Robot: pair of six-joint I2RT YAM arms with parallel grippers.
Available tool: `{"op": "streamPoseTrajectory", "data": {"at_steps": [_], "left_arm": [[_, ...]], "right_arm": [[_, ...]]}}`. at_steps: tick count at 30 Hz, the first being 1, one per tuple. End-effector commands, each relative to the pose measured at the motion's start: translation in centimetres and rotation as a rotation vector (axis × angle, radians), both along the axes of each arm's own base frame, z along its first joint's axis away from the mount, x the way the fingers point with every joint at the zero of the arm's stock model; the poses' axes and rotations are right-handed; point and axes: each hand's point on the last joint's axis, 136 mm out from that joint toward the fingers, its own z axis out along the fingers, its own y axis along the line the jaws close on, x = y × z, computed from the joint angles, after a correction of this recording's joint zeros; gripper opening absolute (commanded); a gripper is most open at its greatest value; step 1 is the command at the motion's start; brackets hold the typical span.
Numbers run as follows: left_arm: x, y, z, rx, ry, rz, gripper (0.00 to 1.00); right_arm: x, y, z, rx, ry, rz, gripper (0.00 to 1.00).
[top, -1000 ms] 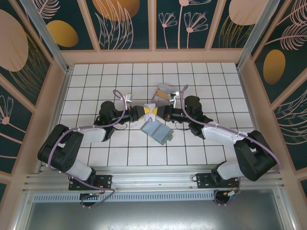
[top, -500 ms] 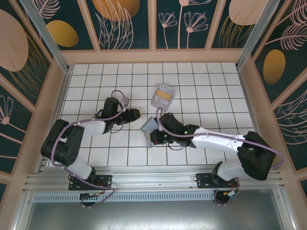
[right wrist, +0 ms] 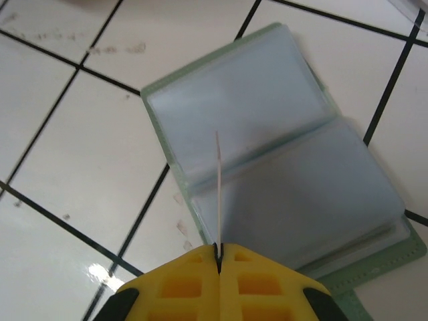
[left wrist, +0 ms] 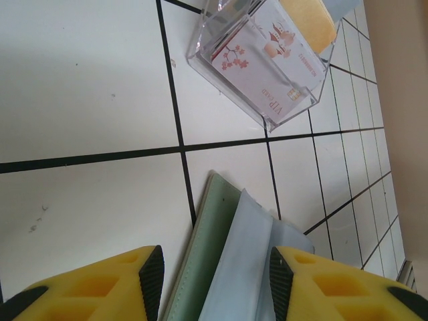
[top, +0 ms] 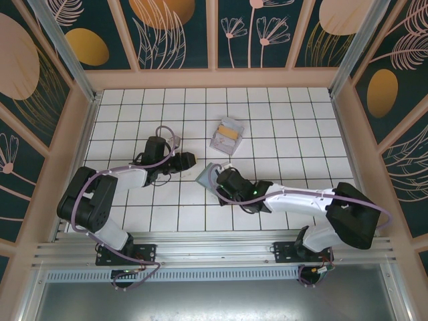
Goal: Put the credit cards into the card holder
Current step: Rotate the card holder at the bottom-center of the table, then insert the credit card into the card slot.
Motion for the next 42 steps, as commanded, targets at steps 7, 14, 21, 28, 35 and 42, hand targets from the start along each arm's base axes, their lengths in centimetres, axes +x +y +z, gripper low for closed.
{"op": "streamPoseTrajectory", "data": {"at_steps": [7,14,21,28,35,42], "left_arm": [[0.2,-0.9,1.0,-0.052,-0.02,-0.032,0.48],[0.3,-1.1,1.2,-0.064,-0.02,-0.038,0.48],[0.1,-1.2,0.9,-0.073,-0.006,-0.043,0.48],[-2.1,-0.7,-1.7,-0.06,0.081,-0.059,0.42],[-4.5,-0.4,-3.0,-0.041,0.149,-0.104,0.42],[-5.7,-1.2,-4.1,-0.02,0.201,-0.155,0.41]], "right_arm": [[-0.4,-0.8,0.4,-0.034,-0.093,0.012,0.0],[1.4,-3.5,0.0,-0.157,-0.17,-0.086,0.0],[2.1,-4.0,1.3,-0.078,-0.147,-0.093,0.0],[2.9,-0.3,5.3,0.421,0.119,-0.073,0.0],[4.5,1.0,2.5,0.468,0.338,-0.098,0.0],[5.3,-0.5,0.6,0.533,0.465,-0.215,0.0]]}}
